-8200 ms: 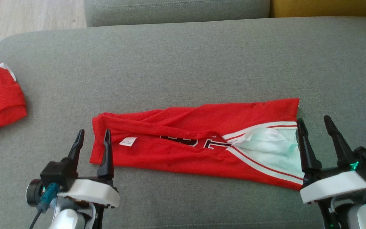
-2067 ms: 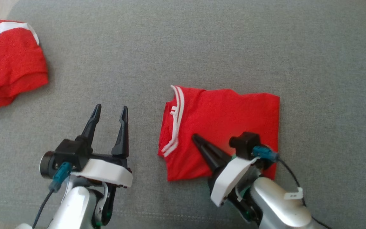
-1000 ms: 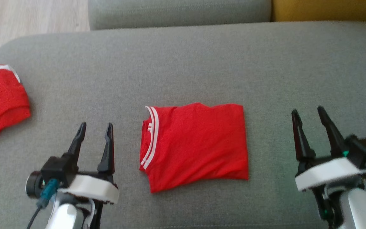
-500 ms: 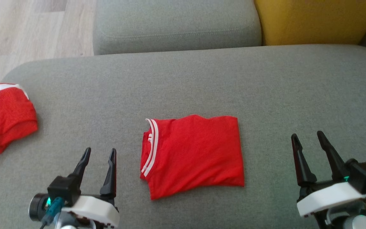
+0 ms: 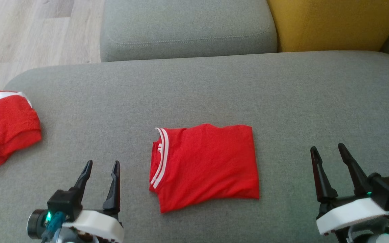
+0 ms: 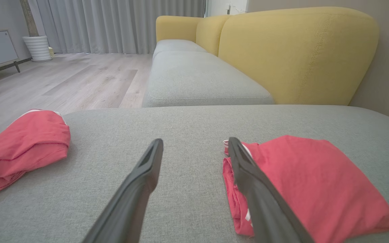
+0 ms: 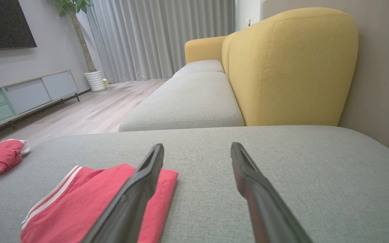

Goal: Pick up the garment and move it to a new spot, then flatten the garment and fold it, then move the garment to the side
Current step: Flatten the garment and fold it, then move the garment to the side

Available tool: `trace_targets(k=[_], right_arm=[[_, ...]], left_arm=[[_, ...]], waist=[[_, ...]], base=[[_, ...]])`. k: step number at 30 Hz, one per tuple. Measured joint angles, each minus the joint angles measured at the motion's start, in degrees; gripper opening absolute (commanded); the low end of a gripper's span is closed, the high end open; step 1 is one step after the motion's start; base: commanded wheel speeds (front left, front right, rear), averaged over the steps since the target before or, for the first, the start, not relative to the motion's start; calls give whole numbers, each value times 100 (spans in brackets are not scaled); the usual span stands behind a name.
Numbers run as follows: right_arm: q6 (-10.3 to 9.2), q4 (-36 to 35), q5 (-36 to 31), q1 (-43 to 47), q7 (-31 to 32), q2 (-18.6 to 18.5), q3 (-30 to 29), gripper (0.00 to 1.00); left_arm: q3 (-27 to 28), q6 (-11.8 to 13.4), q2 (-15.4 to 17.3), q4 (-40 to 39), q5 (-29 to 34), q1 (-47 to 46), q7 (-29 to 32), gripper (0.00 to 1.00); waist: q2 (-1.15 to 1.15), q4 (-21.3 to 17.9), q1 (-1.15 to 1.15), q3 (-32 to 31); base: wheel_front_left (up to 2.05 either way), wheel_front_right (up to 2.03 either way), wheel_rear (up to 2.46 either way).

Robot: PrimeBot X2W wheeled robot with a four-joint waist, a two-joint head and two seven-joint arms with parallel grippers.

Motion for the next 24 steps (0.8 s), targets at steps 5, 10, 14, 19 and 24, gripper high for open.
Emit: trace_targets(k=[5, 10, 14, 19, 24], right_arm=[[0, -3, -40, -1, 5, 26, 0, 100], [0, 4, -40, -1, 7, 36, -1, 100], [0, 23, -40, -1, 23, 37, 0, 100], [0, 55, -40, -2, 23, 40, -23, 100], [0, 274, -37, -21, 53, 38, -56, 100]], left_arm=[[-1, 27, 2, 0, 0, -1, 0, 100], [-5, 46, 9, 3, -1, -2, -1, 100], [-20, 51, 11, 4, 0, -3, -7, 100], [-76, 74, 20, 13, 1, -28, -7, 100], [-124, 66, 13, 22, 2, -197, -9, 100]], waist=[[0, -2, 0, 18], [0, -7, 0, 26], [0, -11, 0, 25], [0, 42, 0, 51], [0, 174, 0, 107]], base=[[0, 0, 0], [0, 0, 0], [0, 0, 0], [0, 0, 0], [0, 0, 0]])
